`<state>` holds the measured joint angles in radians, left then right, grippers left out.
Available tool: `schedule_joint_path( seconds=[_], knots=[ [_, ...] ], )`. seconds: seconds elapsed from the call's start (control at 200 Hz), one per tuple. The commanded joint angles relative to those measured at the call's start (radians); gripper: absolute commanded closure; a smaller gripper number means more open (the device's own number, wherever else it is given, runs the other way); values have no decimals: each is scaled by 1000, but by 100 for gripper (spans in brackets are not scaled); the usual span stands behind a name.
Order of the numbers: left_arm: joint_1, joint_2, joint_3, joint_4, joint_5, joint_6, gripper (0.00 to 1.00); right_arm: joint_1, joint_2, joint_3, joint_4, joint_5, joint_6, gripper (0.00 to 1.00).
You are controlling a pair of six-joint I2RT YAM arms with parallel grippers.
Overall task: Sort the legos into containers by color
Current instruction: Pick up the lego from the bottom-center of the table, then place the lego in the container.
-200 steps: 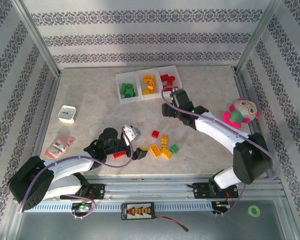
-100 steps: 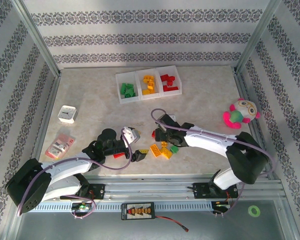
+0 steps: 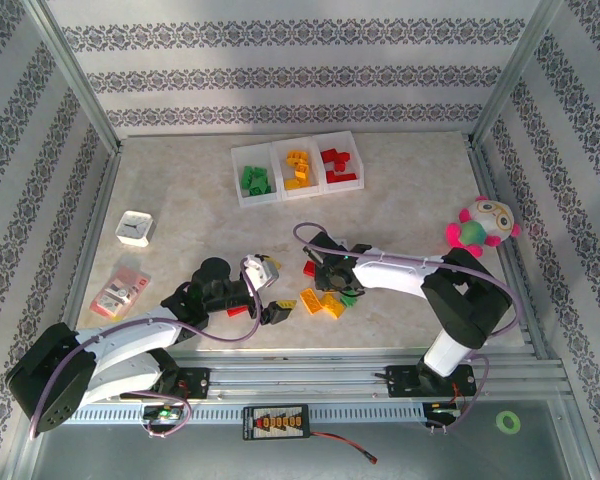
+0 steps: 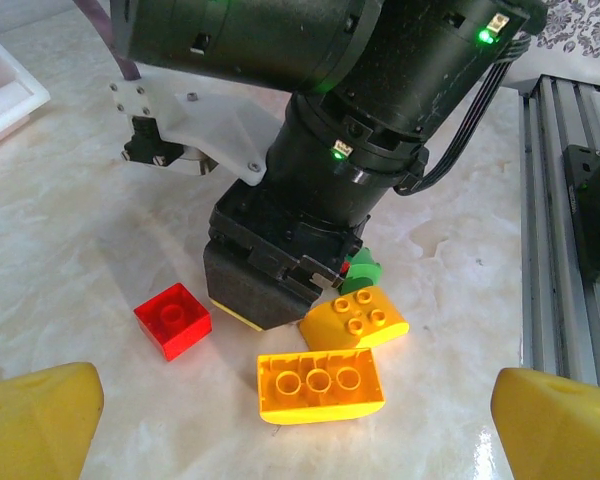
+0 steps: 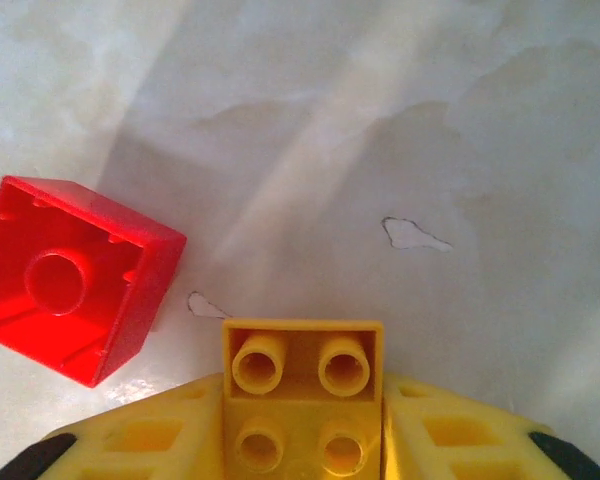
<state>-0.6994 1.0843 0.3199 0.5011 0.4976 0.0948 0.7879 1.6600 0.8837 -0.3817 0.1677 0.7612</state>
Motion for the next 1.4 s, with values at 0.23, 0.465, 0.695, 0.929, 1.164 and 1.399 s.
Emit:
schedule_joint_path(
  seconds=[0.23, 0.465, 0.695, 0.929, 1.164, 1.399],
  knots=[
    [-10, 15, -24, 34, -25, 4, 1, -11, -75, 72, -74, 101, -80, 67],
    [-9, 44, -44, 105, -106, -42, 1, -96, -30, 226, 51, 81, -233, 68],
    [-9, 59, -53, 147, -146, -51, 1, -199, 185, 483, 196, 43, -334, 69],
    [-9, 82, -53, 168, -159, -56, 1, -260, 480, 861, 209, 52, -365, 70],
    [-9, 65, -56, 154, -160, -43, 1, -287, 699, 1163, 176, 4, -358, 69],
    [-9, 28, -60, 114, -161, -40, 1, -318, 846, 1368, 117, -87, -334, 62]
  ],
)
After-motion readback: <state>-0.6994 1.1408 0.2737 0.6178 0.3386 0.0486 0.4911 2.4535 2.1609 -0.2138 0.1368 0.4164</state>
